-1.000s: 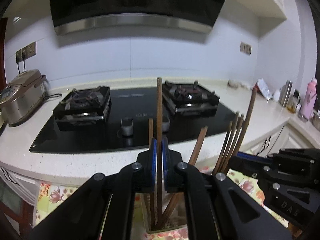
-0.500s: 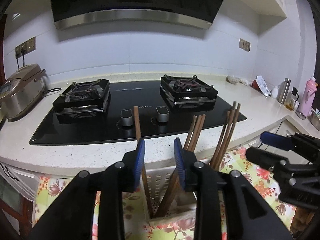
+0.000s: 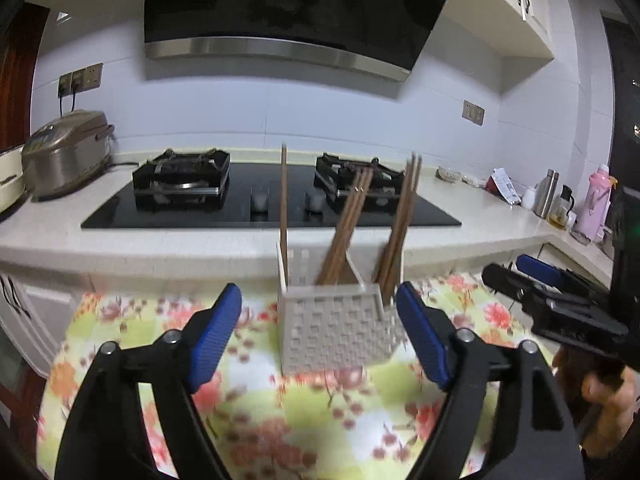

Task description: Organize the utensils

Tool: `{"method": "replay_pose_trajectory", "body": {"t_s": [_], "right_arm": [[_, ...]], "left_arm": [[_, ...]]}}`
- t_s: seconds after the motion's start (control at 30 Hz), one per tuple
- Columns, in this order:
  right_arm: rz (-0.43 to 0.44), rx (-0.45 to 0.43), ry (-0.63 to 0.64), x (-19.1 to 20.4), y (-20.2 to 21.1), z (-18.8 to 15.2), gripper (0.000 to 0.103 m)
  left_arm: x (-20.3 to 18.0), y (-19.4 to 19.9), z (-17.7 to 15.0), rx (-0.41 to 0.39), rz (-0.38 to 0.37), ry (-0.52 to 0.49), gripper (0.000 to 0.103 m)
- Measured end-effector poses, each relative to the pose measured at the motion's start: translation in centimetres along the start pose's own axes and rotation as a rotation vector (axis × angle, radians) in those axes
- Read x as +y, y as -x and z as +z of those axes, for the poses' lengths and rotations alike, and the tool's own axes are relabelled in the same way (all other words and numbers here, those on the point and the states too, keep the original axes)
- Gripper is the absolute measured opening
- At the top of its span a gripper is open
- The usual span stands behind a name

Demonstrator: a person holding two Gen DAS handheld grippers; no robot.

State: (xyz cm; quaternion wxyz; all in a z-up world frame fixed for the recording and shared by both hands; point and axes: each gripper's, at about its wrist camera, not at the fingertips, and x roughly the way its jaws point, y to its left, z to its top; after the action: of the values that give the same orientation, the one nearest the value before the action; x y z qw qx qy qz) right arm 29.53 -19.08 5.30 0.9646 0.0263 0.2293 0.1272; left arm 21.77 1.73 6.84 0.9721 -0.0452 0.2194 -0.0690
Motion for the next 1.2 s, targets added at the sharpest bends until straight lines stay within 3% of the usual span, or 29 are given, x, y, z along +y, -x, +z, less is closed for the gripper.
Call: {"method": "replay_pose_trajectory", "body": {"t_s": [0.27,0.53,1.2], "right_arm": [[0.010,-0.021,0.045,0.4,-1.3,-4.1,0.084],[-0.001,-0.090,0.084,0.9,-1.2,-5.3,0.084],[0.015,-0.078,0.071,0.8,-1.6,-6.1,0.084]], "left_arm": [[0.1,-0.6,-4.4,-0.004,0.031,-0.028,0.098],[0.6,-1.4,-5.4,-0.043,0.034,-0.036,0.098],[1.3,-1.3,-5.7,-0.055,0.021,-0.014,0.098]]}}
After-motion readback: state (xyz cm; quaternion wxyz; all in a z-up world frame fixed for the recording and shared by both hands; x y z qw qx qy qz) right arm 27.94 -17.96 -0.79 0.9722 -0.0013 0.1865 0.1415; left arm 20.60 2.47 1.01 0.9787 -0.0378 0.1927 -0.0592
